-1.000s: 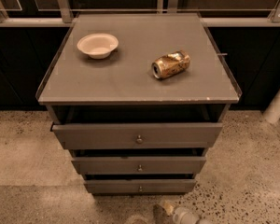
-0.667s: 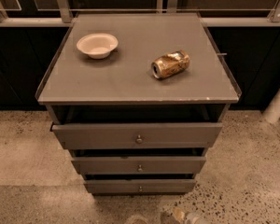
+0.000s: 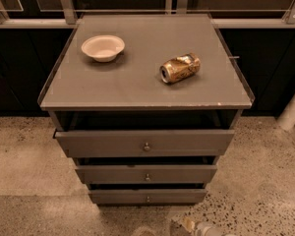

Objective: Close bottom drawer

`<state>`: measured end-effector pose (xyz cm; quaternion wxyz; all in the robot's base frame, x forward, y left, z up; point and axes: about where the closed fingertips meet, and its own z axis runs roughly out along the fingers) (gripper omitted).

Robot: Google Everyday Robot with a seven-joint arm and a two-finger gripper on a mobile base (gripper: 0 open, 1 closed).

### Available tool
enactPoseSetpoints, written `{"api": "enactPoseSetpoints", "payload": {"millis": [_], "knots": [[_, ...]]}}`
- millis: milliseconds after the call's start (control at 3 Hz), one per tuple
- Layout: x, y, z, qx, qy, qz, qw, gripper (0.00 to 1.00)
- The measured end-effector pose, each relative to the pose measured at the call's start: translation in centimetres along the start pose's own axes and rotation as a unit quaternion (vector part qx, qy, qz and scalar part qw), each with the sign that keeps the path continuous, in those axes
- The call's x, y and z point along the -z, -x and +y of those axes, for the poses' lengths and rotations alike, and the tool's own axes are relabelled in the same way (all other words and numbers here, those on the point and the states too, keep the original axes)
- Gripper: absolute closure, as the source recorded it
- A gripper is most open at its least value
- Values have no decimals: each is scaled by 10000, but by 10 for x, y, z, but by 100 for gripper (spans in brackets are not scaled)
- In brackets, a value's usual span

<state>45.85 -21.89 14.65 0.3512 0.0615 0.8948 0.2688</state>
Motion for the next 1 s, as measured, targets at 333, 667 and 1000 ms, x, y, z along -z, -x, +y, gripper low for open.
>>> {"api": "enactPoseSetpoints", "payload": {"millis": [333, 667, 1000], "knots": [[0, 0, 0, 0, 0, 0, 10000, 13], [0, 0, 0, 0, 1, 0, 10000, 0], [0, 0, 0, 0, 1, 1, 10000, 0]]}}
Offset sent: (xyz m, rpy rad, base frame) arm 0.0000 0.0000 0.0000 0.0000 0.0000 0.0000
